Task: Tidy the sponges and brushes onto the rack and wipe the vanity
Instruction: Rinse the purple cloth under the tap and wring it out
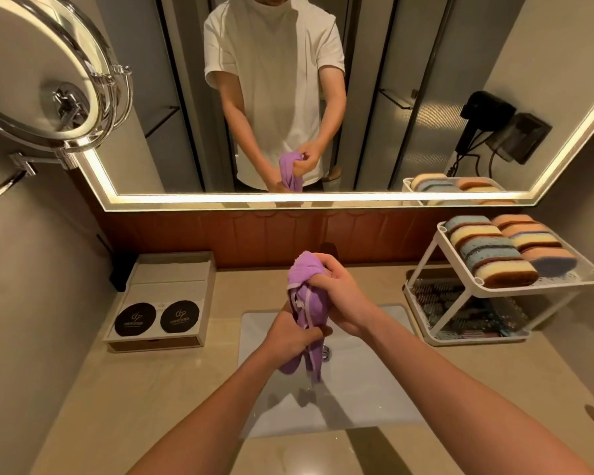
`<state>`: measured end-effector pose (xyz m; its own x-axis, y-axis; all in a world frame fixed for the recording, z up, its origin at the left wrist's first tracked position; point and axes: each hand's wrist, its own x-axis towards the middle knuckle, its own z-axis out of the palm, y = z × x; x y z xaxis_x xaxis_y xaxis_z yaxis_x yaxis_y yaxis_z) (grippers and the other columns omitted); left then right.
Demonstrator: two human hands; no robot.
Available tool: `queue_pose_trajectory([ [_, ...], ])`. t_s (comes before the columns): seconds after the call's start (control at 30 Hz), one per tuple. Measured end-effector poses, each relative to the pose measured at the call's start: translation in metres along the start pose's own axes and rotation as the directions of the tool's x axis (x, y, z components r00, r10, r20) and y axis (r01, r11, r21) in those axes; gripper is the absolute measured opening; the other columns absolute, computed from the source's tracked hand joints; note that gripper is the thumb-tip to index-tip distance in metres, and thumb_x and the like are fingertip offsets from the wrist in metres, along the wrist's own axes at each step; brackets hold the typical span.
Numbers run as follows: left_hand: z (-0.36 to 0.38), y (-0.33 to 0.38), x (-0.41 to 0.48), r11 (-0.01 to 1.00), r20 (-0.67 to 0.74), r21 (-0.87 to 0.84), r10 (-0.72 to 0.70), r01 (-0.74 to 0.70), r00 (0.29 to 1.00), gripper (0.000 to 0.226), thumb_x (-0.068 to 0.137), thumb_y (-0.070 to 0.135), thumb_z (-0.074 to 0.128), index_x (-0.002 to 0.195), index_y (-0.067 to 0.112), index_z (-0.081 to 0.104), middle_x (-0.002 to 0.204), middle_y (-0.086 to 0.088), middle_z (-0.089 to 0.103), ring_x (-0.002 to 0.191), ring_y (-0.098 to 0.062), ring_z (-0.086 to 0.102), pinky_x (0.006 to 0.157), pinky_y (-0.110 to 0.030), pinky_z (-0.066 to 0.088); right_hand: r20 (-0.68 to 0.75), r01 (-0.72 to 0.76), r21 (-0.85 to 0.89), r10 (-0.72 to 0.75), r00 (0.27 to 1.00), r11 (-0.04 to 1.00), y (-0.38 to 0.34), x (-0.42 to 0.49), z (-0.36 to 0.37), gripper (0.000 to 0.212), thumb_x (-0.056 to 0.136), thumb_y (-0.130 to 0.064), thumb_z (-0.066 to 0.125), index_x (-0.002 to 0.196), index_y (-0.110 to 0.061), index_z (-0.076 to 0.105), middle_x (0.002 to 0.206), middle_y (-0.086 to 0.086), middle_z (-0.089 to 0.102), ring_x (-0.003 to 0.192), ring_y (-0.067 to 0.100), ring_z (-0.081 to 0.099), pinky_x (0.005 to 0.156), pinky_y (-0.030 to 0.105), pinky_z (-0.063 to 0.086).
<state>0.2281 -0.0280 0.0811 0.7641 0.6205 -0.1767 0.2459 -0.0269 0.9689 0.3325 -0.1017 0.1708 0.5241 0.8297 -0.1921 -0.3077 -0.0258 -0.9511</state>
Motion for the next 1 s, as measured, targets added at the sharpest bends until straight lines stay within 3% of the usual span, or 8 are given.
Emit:
queue_pose_trajectory([
  [0.2, 0.004, -0.001, 0.006, 0.998, -0.016, 0.055, -0.041, 0.042, 0.999, 0.033, 0.081, 0.011, 0.079, 0.111, 0.019, 0.067, 0.094, 0.002, 0.075, 0.089, -0.018, 0.071, 0.073, -0.026, 0.057, -0.021, -0.009, 0.269, 0.015, 1.000, 0.963, -0.017, -0.007, -0.005, 0.039, 0.097, 0.001, 0.054, 0.132, -0.014, 0.060, 0.119, 0.018, 0.067, 0.105, 0.026, 0.067, 0.091, 0.039, 0.055],
  [0.33, 0.002, 0.001, 0.011, 0.994, -0.069, -0.079, -0.079, 0.073, 0.995, 0.025, 0.092, 0.004, 0.068, 0.113, 0.017, 0.068, 0.094, 0.002, 0.075, 0.089, -0.020, 0.069, 0.068, -0.021, 0.053, -0.038, 0.062, 0.372, -0.052, 0.998, 0.926, -0.029, -0.012, -0.023, 0.042, 0.091, 0.005, 0.049, 0.128, -0.010, 0.060, 0.113, 0.016, 0.069, 0.104, 0.027, 0.066, 0.097, 0.043, 0.051],
  [0.47, -0.013, 0.014, 0.018, 0.966, -0.173, -0.244, -0.127, 0.082, 0.977, 0.029, 0.094, 0.003, 0.064, 0.118, 0.018, 0.061, 0.106, -0.004, 0.072, 0.090, -0.017, 0.067, 0.067, -0.020, 0.054, -0.225, 0.064, 0.048, -0.052, 0.973, 0.997, -0.007, -0.011, -0.068, 0.041, 0.080, -0.002, 0.060, 0.121, -0.004, 0.059, 0.113, 0.016, 0.067, 0.097, 0.024, 0.065, 0.078, 0.032, 0.054],
  [0.53, -0.022, 0.020, 0.020, 0.973, -0.170, -0.218, -0.111, 0.073, 0.979, 0.034, 0.089, -0.002, 0.065, 0.115, 0.018, 0.059, 0.106, -0.008, 0.071, 0.089, -0.018, 0.066, 0.066, -0.020, 0.053, -0.321, -0.146, -0.160, 0.088, 0.943, 0.976, 0.020, -0.009, -0.089, 0.029, 0.087, -0.002, 0.061, 0.117, -0.003, 0.060, 0.120, 0.020, 0.065, 0.101, 0.025, 0.061, 0.086, 0.037, 0.051],
  [0.63, -0.024, 0.031, 0.020, 0.992, -0.033, -0.112, -0.063, 0.059, 0.997, 0.043, 0.084, -0.008, 0.062, 0.121, 0.014, 0.055, 0.110, -0.016, 0.068, 0.085, -0.019, 0.067, 0.062, -0.022, 0.054, -0.332, -0.367, -0.358, 0.250, 0.910, 0.859, 0.052, -0.013, -0.095, 0.061, 0.082, -0.013, 0.069, 0.140, -0.009, 0.050, 0.141, 0.014, 0.053, 0.122, 0.025, 0.051, 0.098, 0.040, 0.043],
  [0.73, -0.017, 0.035, 0.021, 0.997, 0.139, 0.076, -0.038, 0.028, 0.990, 0.056, 0.074, 0.009, 0.064, 0.127, 0.023, 0.051, 0.116, -0.010, 0.063, 0.094, -0.023, 0.068, 0.072, -0.032, 0.061, -0.098, -0.137, -0.503, 0.101, 0.990, 0.853, 0.055, -0.011, -0.069, 0.086, 0.085, -0.010, 0.073, 0.157, -0.035, 0.033, 0.152, -0.008, 0.040, 0.137, 0.010, 0.042, 0.100, 0.027, 0.040],
  [0.83, -0.016, 0.036, 0.019, 0.996, 0.175, 0.086, -0.033, 0.019, 0.984, 0.062, 0.073, 0.012, 0.067, 0.130, 0.025, 0.049, 0.121, -0.006, 0.062, 0.104, -0.024, 0.068, 0.088, -0.038, 0.060, 0.112, -0.050, -0.503, 0.123, 0.986, 0.863, 0.050, -0.005, -0.048, 0.091, 0.083, -0.003, 0.070, 0.155, -0.044, 0.032, 0.143, -0.008, 0.052, 0.119, 0.009, 0.062, 0.091, 0.024, 0.055],
  [1.0, -0.036, 0.037, 0.018, 0.997, 0.087, -0.064, -0.035, 0.040, 0.996, 0.059, 0.079, 0.012, 0.073, 0.132, 0.022, 0.051, 0.112, -0.010, 0.069, 0.096, -0.026, 0.072, 0.083, -0.039, 0.060, 0.089, -0.026, -0.440, 0.073, 0.993, 0.898, 0.042, 0.001, -0.036, 0.042, 0.092, -0.011, 0.070, 0.122, -0.040, 0.061, 0.116, -0.007, 0.072, 0.105, 0.010, 0.070, 0.089, 0.028, 0.058],
])
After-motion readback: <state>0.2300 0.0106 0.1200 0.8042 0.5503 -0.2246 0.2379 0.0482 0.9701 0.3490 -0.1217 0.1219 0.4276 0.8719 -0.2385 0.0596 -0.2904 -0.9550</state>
